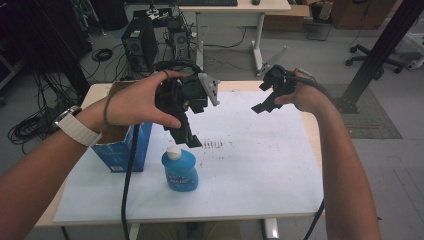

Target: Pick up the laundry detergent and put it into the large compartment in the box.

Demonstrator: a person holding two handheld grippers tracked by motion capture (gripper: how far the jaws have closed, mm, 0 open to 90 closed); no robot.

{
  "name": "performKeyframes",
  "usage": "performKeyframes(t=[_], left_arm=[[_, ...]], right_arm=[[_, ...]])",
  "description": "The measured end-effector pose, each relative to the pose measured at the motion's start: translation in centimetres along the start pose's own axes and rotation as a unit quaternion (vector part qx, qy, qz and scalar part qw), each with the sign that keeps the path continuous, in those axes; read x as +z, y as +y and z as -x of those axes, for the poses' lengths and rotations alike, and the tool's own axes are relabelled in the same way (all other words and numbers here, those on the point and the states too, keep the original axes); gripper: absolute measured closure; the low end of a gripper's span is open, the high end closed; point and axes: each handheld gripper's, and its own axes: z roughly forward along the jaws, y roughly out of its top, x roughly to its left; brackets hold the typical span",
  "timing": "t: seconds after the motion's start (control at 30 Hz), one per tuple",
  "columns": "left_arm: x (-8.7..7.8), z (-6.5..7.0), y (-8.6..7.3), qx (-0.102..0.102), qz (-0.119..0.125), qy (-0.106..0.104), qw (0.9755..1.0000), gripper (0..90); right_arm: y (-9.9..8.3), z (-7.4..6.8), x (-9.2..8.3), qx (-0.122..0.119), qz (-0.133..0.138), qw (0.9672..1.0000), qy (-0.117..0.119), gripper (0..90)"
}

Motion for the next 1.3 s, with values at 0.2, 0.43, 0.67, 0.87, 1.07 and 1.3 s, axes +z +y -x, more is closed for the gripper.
performKeyframes(t=[0.2, 0.43, 0.67, 0.87, 1.07, 1.3], left_arm=[[-0.2, 0.0, -0.1, 0.005, 0.002, 0.000, 1.0000, 9.7], [-0.5, 0.1, -0.3, 0.006, 0.004, 0.003, 1.0000, 9.8], [-0.7, 0.2, -0.5, 0.009, 0.005, 0.003, 0.9999, 9.8], [-1.1, 0.1, -0.9, 0.005, 0.007, 0.007, 0.9999, 9.7], [-1.3, 0.2, -1.2, 0.001, 0.007, 0.008, 0.9999, 9.4], [-1.5, 0.3, -1.7, 0.001, 0.007, 0.010, 0.9999, 9.4]], right_arm=[[0.0, 0.0, -0.2, 0.002, 0.002, 1.0000, 0.001, 9.4], [-0.1, -0.3, -0.3, 0.001, -0.001, 1.0000, -0.001, 9.4], [0.0, -0.4, -0.4, 0.001, -0.001, 1.0000, -0.003, 9.4], [0.0, -0.4, -0.2, -0.001, -0.003, 1.0000, -0.001, 9.4], [0.1, -0.4, -0.1, 0.000, -0.002, 1.0000, 0.000, 9.4], [0.1, -0.5, -0.3, -0.001, -0.003, 1.0000, -0.001, 9.4]])
